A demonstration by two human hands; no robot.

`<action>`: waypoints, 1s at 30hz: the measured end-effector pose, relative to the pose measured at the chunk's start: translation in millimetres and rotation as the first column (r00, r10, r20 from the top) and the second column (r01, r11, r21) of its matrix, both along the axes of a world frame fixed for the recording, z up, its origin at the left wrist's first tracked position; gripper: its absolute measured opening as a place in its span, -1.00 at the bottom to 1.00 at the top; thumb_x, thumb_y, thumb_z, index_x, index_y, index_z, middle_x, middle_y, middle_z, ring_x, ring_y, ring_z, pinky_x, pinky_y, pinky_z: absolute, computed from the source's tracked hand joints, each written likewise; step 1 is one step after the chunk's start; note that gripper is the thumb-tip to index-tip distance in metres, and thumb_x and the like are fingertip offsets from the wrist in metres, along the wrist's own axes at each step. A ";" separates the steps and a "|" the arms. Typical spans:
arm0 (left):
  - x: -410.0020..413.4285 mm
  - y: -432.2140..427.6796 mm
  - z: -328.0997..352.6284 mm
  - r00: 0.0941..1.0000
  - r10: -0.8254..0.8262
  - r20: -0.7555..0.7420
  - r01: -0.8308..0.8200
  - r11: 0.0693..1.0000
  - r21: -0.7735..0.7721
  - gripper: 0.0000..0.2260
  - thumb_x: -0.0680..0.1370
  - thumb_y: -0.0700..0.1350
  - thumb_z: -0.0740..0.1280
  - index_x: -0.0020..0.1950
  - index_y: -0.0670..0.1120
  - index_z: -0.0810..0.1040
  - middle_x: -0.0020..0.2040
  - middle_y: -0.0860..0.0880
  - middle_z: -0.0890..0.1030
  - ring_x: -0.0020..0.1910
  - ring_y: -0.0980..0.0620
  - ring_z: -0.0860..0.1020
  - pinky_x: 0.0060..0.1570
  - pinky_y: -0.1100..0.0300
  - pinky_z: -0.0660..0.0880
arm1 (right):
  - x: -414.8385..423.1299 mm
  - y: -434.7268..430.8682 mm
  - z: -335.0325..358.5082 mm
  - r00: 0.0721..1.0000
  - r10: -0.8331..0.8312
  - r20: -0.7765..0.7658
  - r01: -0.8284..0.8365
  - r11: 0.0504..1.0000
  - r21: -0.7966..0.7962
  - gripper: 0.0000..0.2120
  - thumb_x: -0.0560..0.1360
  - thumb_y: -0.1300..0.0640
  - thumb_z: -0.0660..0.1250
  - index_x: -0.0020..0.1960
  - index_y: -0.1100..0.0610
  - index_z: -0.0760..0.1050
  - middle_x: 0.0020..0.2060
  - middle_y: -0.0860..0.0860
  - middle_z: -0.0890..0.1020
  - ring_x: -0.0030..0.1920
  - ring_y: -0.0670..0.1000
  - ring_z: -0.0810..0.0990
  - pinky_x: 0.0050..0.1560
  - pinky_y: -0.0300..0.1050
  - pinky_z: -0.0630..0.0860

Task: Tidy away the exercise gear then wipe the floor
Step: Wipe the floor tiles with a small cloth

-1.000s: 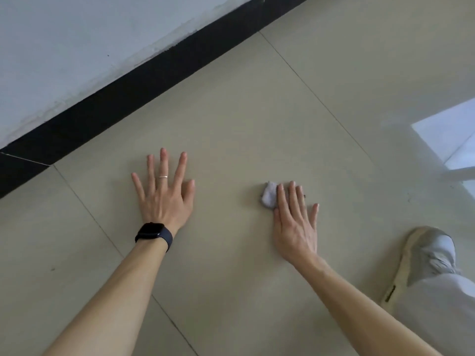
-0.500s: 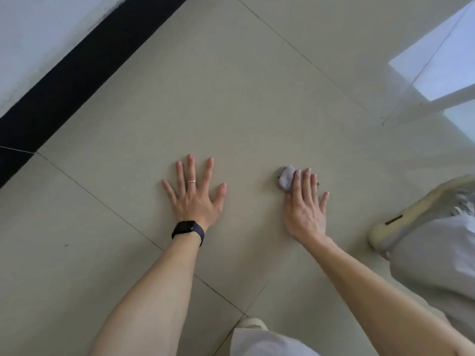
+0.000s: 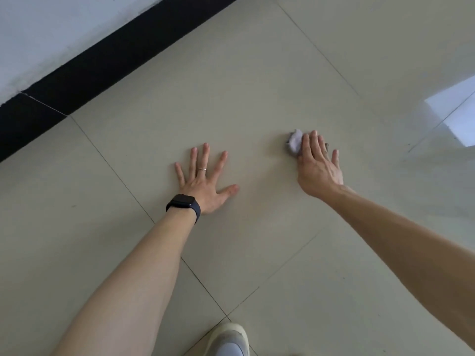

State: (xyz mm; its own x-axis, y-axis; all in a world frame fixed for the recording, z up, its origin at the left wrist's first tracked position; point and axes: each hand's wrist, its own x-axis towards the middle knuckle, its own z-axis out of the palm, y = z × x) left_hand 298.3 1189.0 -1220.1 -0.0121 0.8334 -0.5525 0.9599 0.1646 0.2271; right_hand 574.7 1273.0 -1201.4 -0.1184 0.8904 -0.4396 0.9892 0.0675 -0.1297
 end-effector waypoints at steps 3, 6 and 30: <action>3.3 2.9 5.0 1.000 -0.003 -0.017 0.002 1.000 -0.016 -0.24 0.49 0.48 0.01 0.48 0.34 -0.41 0.49 0.08 -0.54 0.50 -0.04 -0.49 0.45 -0.27 -0.33 | -25.1 -95.0 -6.2 0.983 0.130 -0.128 -0.121 0.990 0.075 -0.38 0.61 0.19 0.07 0.62 0.13 -0.06 0.61 0.07 -0.07 0.60 0.07 -0.13 0.53 0.29 0.00; -2.3 -10.0 19.8 0.999 -0.036 -0.037 0.037 0.999 0.013 -0.27 0.54 0.40 0.07 0.56 0.28 -0.28 0.57 0.03 -0.40 0.56 -0.07 -0.35 0.52 -0.22 -0.17 | -39.1 -191.0 -8.5 0.884 0.404 -0.236 -0.381 0.914 0.140 -0.40 0.57 0.18 0.07 0.61 0.11 0.08 0.60 0.04 0.05 0.60 0.03 -0.05 0.54 0.25 0.02; -44.3 -126.6 26.9 0.969 0.226 -0.101 -0.233 0.970 -0.066 -0.16 0.38 0.54 0.16 0.44 0.48 -0.34 0.53 0.15 -0.46 0.53 -0.20 -0.40 0.36 -0.48 -0.25 | -149.8 -14.7 -30.5 0.943 0.253 -0.217 -0.223 0.963 0.154 -0.48 0.69 0.04 -0.03 0.62 0.06 -0.01 0.61 -0.01 -0.01 0.60 -0.03 -0.08 0.49 0.28 -0.23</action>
